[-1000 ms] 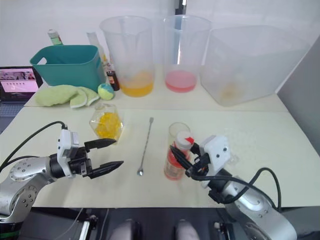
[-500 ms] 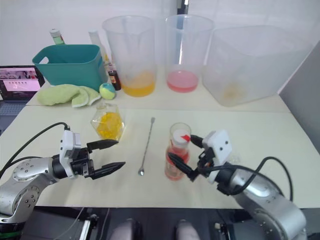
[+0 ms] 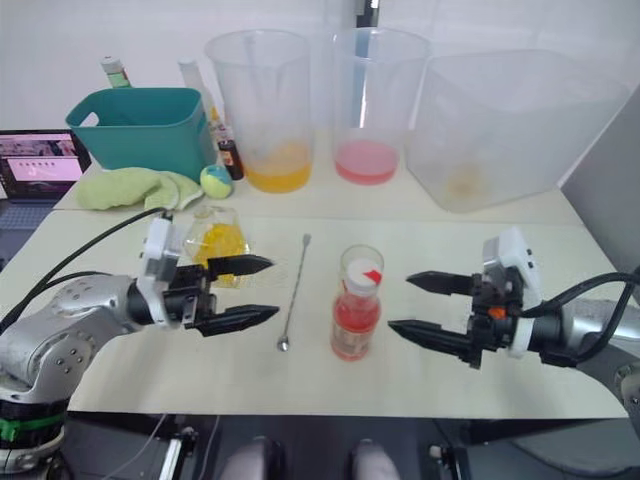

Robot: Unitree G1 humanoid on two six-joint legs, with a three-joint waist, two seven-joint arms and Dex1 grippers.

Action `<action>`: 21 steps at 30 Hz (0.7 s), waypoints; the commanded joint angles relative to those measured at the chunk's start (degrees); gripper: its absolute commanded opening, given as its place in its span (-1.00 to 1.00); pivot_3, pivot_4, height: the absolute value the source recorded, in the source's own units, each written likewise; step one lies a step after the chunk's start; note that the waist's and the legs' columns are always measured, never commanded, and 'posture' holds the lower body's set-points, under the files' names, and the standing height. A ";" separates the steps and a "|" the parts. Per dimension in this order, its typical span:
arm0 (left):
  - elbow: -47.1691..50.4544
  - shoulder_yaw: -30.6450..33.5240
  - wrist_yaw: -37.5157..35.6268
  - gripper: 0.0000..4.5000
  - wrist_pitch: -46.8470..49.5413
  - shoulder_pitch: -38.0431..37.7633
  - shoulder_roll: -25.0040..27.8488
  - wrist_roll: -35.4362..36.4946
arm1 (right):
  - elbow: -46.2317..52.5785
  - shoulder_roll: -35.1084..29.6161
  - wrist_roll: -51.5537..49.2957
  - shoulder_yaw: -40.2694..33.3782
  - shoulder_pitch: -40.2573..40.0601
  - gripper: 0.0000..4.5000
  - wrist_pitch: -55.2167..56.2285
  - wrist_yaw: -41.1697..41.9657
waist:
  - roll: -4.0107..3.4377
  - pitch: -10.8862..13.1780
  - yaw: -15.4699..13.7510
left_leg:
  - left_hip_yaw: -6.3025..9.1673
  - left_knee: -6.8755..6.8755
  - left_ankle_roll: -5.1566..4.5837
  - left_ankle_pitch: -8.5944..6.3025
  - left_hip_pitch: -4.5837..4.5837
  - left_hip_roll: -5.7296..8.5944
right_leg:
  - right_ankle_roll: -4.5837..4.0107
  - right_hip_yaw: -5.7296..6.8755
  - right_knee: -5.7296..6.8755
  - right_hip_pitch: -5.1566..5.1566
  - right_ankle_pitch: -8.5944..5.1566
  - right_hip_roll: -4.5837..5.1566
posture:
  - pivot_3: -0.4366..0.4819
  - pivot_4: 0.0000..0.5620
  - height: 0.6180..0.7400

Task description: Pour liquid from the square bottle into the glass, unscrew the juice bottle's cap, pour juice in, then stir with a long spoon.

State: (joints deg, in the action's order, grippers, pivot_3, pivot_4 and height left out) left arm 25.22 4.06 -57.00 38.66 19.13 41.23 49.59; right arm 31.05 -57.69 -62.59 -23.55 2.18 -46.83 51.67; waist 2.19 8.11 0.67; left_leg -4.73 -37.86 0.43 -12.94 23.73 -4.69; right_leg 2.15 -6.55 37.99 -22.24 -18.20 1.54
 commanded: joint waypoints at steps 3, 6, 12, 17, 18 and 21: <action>1.48 -6.33 -1.93 1.00 0.73 5.33 -2.34 -0.80 | -4.97 0.46 4.52 -0.87 2.54 0.99 5.08 4.42 | -0.03 0.02 0.01 | 0.01 0.00 0.00 0.00 0.00 0.00 | 0.00 0.00 0.01 -0.01 0.00 -0.01 | -0.05 -0.47 0.83; -0.22 -11.13 0.63 1.00 0.39 9.31 -6.16 -4.87 | -6.43 -0.58 6.53 0.39 3.70 0.99 4.99 5.81 | -0.04 0.03 -0.14 | 0.02 -0.02 0.00 0.00 0.00 0.04 | 0.01 -0.03 0.00 0.00 0.00 -0.02 | -0.05 -0.47 0.83; -4.36 -16.47 4.19 1.00 -0.93 15.23 -12.86 -11.53 | -6.44 0.26 5.93 0.43 4.75 0.99 3.72 5.92 | -0.05 0.03 -0.48 | 0.08 -0.07 -0.01 0.00 0.04 0.11 | 0.05 -0.14 0.01 0.01 0.02 -0.03 | -0.05 -0.47 0.83; -4.80 -17.46 3.97 1.00 -0.47 15.85 -15.74 -11.94 | -5.09 1.00 4.79 -0.27 4.36 0.99 3.50 5.51 | -0.06 0.03 -0.48 | 0.10 -0.07 -0.01 0.00 0.04 0.11 | 0.05 -0.16 0.04 0.00 0.02 -0.03 | -0.05 -0.47 0.83; -5.08 -17.49 4.16 1.00 -0.22 16.00 -16.36 -11.78 | -4.98 1.16 4.86 -0.34 4.32 0.99 3.58 5.42 | -0.06 0.03 -0.51 | 0.10 -0.07 -0.01 0.00 0.05 0.11 | 0.05 -0.16 0.03 0.00 0.02 -0.04 | -0.05 -0.47 0.83; -6.54 -17.99 4.32 1.00 -0.13 16.55 -18.20 -12.04 | -4.23 1.54 4.91 -0.81 3.56 0.99 3.57 4.92 | -0.06 0.03 -0.61 | 0.11 -0.08 -0.01 0.00 0.05 0.13 | 0.07 -0.17 0.03 0.01 0.03 -0.03 | -0.05 -0.47 0.83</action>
State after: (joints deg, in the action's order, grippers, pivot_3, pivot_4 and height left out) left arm 18.48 -13.91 -52.78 38.91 34.16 23.61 37.83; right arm 25.16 -56.37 -56.99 -22.26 5.69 -43.68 56.85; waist 2.13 8.13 0.06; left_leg -4.62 -37.95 0.42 -12.94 23.78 -4.56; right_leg 2.22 -6.72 38.03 -22.23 -18.17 1.51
